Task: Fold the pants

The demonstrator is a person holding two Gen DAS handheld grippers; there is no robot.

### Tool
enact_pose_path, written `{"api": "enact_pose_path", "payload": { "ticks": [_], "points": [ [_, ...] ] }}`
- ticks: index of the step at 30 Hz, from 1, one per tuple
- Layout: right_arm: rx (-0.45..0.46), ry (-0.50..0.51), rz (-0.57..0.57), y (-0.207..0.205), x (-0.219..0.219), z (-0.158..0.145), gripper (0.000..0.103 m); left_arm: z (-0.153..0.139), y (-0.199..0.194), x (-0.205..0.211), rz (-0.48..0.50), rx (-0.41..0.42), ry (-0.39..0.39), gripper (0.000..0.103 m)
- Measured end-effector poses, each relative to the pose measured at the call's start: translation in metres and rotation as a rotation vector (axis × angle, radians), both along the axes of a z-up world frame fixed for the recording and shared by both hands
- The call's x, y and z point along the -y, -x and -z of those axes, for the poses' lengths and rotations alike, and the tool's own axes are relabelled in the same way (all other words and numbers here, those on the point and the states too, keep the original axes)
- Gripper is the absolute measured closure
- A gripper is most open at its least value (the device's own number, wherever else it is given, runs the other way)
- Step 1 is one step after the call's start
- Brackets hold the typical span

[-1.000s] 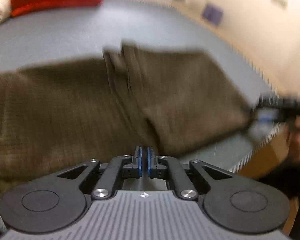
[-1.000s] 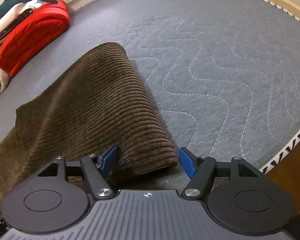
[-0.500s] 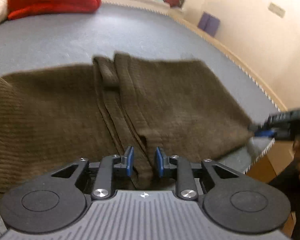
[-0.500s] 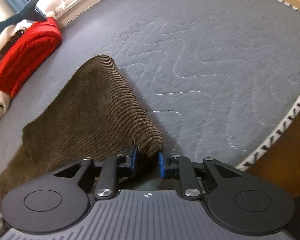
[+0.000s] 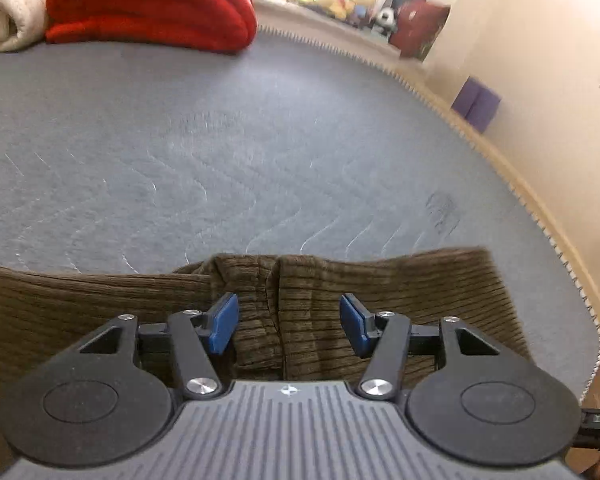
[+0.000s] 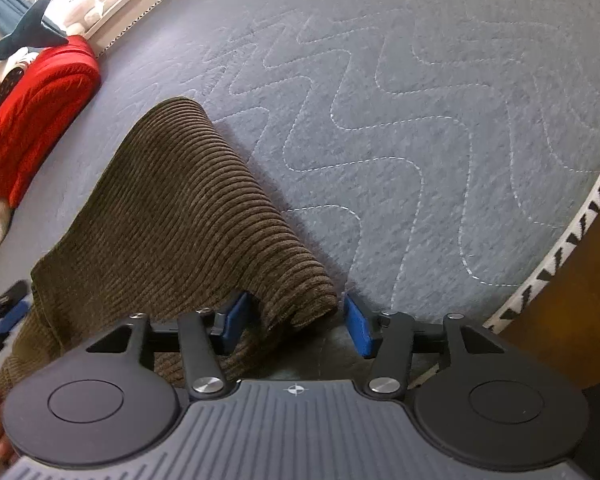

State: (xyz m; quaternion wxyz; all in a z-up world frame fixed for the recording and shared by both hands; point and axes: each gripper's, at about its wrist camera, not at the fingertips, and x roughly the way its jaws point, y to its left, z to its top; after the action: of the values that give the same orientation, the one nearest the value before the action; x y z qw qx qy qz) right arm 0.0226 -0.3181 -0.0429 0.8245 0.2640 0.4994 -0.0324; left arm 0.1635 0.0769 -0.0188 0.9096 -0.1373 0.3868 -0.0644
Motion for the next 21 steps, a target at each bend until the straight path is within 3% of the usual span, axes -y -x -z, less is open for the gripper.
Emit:
{"api": "enact_pose_path", "payload": {
  "ticks": [1,2,3,6,8,11,12,13,15,18,20,21],
  "points": [
    [-0.001,0.001,-0.003,-0.001,-0.001,0.0,0.047,0.002,-0.003,0.002,0.014,0.001,-0.017,0.058],
    [-0.002,0.002,-0.006,-0.002,-0.001,0.0,0.046,0.004,-0.004,0.001,0.03,-0.007,-0.032,0.1],
    [-0.003,0.003,-0.009,-0.002,-0.002,0.0,0.045,0.005,-0.004,-0.001,0.041,-0.025,-0.058,0.099],
    [-0.005,0.001,-0.021,-0.004,-0.004,0.001,0.042,-0.005,0.007,-0.009,0.004,0.049,-0.08,0.1],
    [-0.004,0.005,-0.032,-0.007,-0.004,0.002,0.042,-0.002,0.007,-0.006,0.01,0.028,-0.096,0.099],
    [0.002,0.023,-0.056,-0.01,-0.006,0.003,0.049,-0.012,0.018,0.003,-0.025,0.029,-0.218,0.096],
    [0.011,0.032,-0.07,-0.011,-0.009,0.002,0.053,-0.021,0.026,0.0,-0.06,0.055,-0.199,0.095],
    [0.019,0.064,-0.084,-0.012,-0.013,-0.001,0.061,-0.032,0.037,-0.006,-0.084,0.089,-0.122,0.094],
    [0.081,0.228,-0.18,-0.009,-0.037,-0.015,0.071,-0.047,0.053,-0.013,-0.082,0.116,-0.013,0.088],
    [0.255,0.42,-0.313,0.006,-0.078,-0.046,0.082,-0.066,0.067,-0.012,-0.01,0.089,0.053,0.061],
    [0.408,0.536,-0.416,0.024,-0.11,-0.068,0.083,-0.077,0.068,-0.01,0.081,0.036,0.105,0.027],
    [0.488,0.581,-0.472,0.036,-0.127,-0.078,0.083,-0.082,0.068,-0.008,0.126,0.018,0.123,0.023]
  ]
}}
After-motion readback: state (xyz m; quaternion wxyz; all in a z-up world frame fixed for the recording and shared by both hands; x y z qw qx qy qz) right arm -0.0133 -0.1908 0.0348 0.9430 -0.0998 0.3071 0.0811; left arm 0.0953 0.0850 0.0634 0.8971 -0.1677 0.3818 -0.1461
